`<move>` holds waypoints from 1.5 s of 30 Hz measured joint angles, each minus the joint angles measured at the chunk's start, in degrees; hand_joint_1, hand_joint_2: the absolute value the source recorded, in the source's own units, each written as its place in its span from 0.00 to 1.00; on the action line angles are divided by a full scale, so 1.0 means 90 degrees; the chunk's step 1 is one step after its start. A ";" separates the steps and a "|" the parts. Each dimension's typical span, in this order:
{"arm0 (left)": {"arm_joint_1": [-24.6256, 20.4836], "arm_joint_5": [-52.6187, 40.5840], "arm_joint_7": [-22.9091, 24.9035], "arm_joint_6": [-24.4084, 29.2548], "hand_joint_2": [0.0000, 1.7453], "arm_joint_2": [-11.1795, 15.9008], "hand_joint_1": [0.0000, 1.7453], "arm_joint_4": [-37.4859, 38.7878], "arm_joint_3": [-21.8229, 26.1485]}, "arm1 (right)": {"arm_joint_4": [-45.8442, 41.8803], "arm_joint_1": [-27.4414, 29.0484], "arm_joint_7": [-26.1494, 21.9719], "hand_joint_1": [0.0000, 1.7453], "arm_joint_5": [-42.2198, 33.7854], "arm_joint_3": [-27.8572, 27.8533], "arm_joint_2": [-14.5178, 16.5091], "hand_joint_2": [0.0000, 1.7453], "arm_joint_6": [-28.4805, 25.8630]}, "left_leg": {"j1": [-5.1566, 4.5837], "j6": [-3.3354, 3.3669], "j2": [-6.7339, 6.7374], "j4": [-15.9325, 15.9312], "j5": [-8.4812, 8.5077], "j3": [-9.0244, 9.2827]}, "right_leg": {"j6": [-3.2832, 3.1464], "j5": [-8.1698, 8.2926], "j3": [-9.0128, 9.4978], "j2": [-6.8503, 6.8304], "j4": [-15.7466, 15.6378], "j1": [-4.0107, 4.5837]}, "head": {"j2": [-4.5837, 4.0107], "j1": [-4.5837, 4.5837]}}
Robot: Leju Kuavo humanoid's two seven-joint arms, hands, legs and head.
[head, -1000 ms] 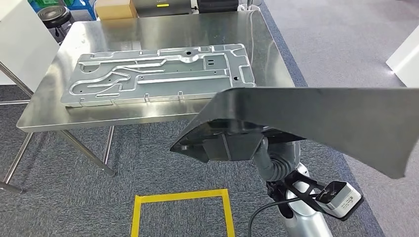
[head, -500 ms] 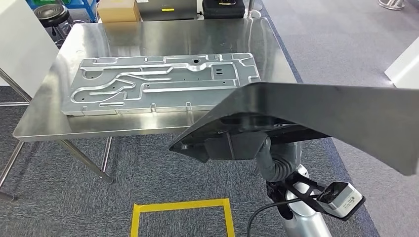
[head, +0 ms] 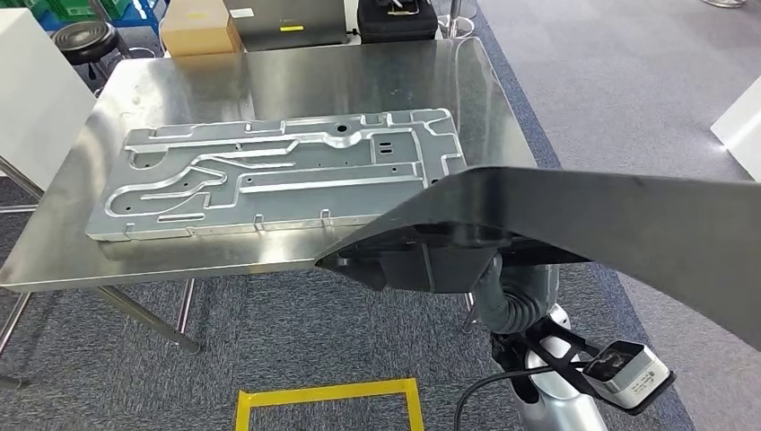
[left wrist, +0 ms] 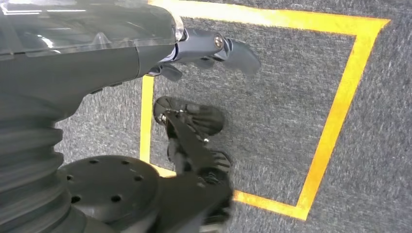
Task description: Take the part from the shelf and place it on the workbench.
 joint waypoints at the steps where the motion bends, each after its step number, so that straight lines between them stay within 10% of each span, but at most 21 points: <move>1: 0.0009 0.0008 0.0002 0.0000 1.00 -0.0001 0.00 0.0000 0.0001 | -0.0011 0.0005 0.0001 1.00 0.0020 0.0000 -0.0001 1.00 -0.0007 | 0.0006 -0.0011 0.0000 0.0162 -0.0083 -0.0188 | 0.0000 -0.0053 0.0057 0.0006 0.0000 0.0002 | 0.0000 0.0000; 7: 0.0043 0.0129 0.0000 0.0015 1.00 -0.0001 0.00 0.0000 0.0030 | -0.0433 0.0009 0.0000 1.00 0.0276 0.0032 -0.0013 1.00 -0.0247 | -0.0036 0.0113 0.0010 -0.1422 0.1145 0.0019 | 0.0118 -0.0416 0.0468 0.0018 0.0017 0.0023 | 0.0000 0.0001; 12: 0.0031 0.0039 -0.0064 -0.0004 1.00 -0.0022 0.00 0.0000 0.0027 | -0.0347 -0.0710 0.0378 1.00 0.0513 -0.0047 -0.0193 1.00 -0.1029 | -0.0010 0.0234 0.0033 -0.1547 0.1173 0.0107 | 0.0296 -0.0675 0.0383 0.0017 0.0271 0.0019 | 0.0000 0.0002; 15: -0.0054 -0.0026 -0.0097 -0.0027 1.00 -0.0025 0.00 0.0000 0.0008 | 0.0429 -0.1647 0.0500 1.00 0.0480 -0.0470 -0.0340 1.00 -0.1077 | -0.0007 0.0313 0.0053 -0.1566 0.1121 0.0155 | 0.0361 -0.1080 -0.0348 0.0011 0.1478 0.0008 | 0.0000 0.0002; 17: -0.0065 -0.0050 -0.0095 -0.0032 1.00 -0.0025 0.00 0.0000 0.0005 | 0.0808 -0.1938 0.0565 1.00 0.0656 -0.0703 -0.0396 1.00 -0.1157 | -0.0008 0.0329 0.0011 -0.1564 0.1068 0.0215 | 0.0374 -0.0974 -0.0710 0.0010 0.1860 0.0000 | 0.0000 0.0002; 22: -0.0062 -0.0133 -0.0137 -0.0055 1.00 -0.0026 0.00 0.0000 -0.0039 | 0.2215 -0.3126 0.1211 1.00 0.2265 -0.0984 -0.0489 1.00 -0.2295 | -0.0034 0.0252 -0.0031 -0.1545 0.0944 0.0332 | 0.0267 0.0201 -0.0353 0.0020 0.0273 0.0026 | 0.0000 0.0002; 27: -0.0154 -0.0249 -0.0172 -0.0076 1.00 -0.0014 0.00 0.0000 -0.0157 | 0.4411 -0.4536 0.2062 1.00 0.4573 -0.0873 -0.0545 1.00 -0.3312 | -0.0054 0.0097 -0.0011 -0.1361 0.0812 0.0219 | 0.0120 0.0183 -0.0274 0.0009 0.0047 -0.0011 | 0.0000 0.0002; 32: -0.0186 -0.0270 -0.0152 -0.0123 1.00 -0.0013 0.00 0.0000 -0.0217 | 0.5890 -0.5107 0.2654 1.00 0.5900 -0.0492 -0.0472 1.00 -0.3430 | -0.0001 0.0004 -0.0003 0.0158 0.0398 -0.0662 | 0.0036 0.0113 -0.0166 -0.0011 0.0024 0.0005 | 0.0000 0.0000; 36: -0.0209 -0.0240 -0.0124 -0.0157 1.00 -0.0013 0.00 0.0000 -0.0254 | 0.7101 -0.5274 0.3233 1.00 0.7495 0.0101 -0.0139 1.00 -0.3393 | -0.0013 0.0072 0.0001 -0.1203 0.1260 -0.0137 | 0.0068 -0.0011 -0.0024 0.0033 0.0041 0.0026 | 0.0000 0.0001; 42: -0.0242 -0.0194 -0.0407 -0.0301 1.00 -0.0029 0.00 0.0000 -0.0280 | 0.8673 -0.5445 0.3935 1.00 0.9223 0.1315 0.0692 1.00 -0.2557 | 0.0013 0.0199 -0.0001 -0.1693 0.1268 0.0108 | 0.0224 -0.0172 -0.0098 0.0040 0.0174 0.0051 | 0.0000 0.0001; 45: -0.0271 -0.0215 -0.0550 -0.0339 1.00 -0.0040 0.00 0.0000 -0.0310 | 0.9191 -0.5395 0.4141 1.00 0.9475 0.1758 0.1042 1.00 -0.2278 | 0.0033 0.0262 -0.0005 -0.1729 0.1237 0.0164 | 0.0278 -0.0641 -0.0656 0.0032 0.1255 0.0019 | 0.0000 0.0001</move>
